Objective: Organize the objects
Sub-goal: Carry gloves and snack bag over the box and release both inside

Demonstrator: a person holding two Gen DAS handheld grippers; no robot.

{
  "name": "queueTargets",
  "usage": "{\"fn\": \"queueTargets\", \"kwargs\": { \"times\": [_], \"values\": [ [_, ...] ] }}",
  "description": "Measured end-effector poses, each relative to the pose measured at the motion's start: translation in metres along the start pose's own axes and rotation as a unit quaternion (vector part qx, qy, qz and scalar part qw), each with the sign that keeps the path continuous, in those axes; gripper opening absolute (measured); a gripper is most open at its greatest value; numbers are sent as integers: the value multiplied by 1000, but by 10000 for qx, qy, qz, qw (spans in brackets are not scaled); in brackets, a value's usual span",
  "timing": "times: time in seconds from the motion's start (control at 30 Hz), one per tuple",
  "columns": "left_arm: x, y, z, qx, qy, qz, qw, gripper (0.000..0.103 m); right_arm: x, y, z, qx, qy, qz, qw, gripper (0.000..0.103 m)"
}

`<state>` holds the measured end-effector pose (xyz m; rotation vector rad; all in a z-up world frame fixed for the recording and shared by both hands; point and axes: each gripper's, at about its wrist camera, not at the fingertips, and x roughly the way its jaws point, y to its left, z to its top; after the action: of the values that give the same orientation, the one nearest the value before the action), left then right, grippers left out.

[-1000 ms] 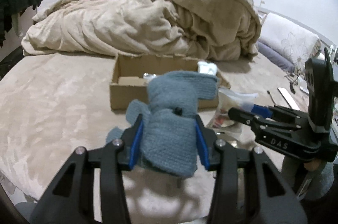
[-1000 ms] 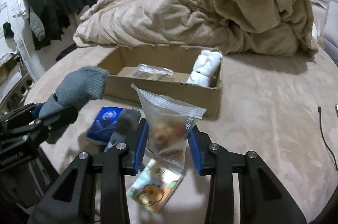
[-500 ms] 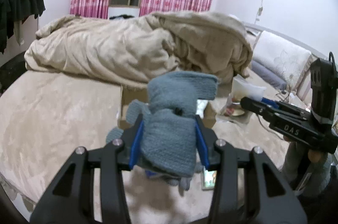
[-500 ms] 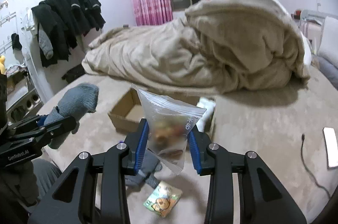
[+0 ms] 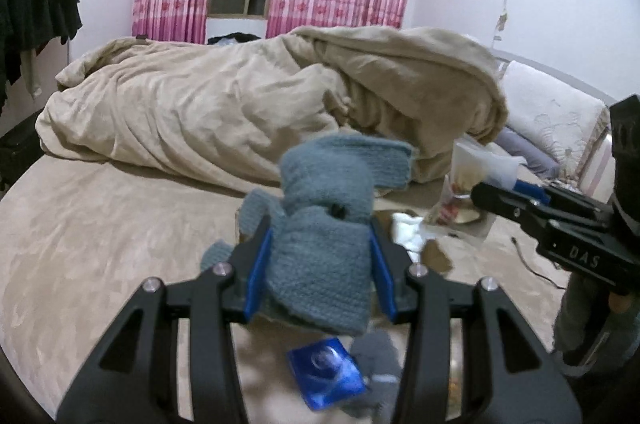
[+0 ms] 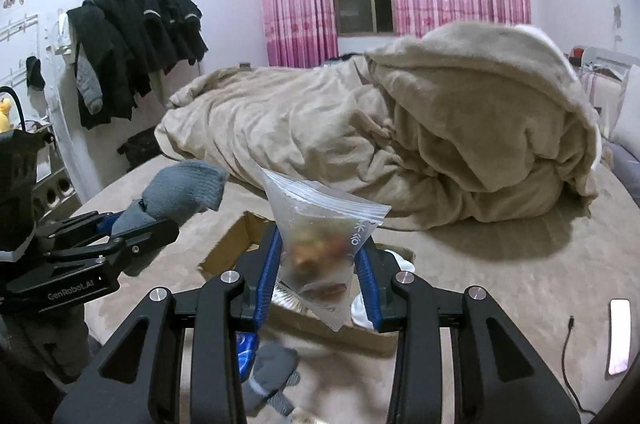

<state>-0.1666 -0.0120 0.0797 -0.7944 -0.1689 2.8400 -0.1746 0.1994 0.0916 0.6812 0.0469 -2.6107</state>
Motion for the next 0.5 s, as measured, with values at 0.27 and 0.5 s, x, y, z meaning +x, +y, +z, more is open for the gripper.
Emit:
{"fn": "queueTargets", "kwargs": {
  "times": [0.27, 0.5],
  "values": [
    [66, 23, -5, -215, 475, 67, 9986, 46, 62, -17, -11, 152, 446, -43, 9989, 39],
    [102, 31, -21, -255, 819, 117, 9962, 46, 104, -30, -33, 351, 883, -14, 9955, 39]
  ]
}}
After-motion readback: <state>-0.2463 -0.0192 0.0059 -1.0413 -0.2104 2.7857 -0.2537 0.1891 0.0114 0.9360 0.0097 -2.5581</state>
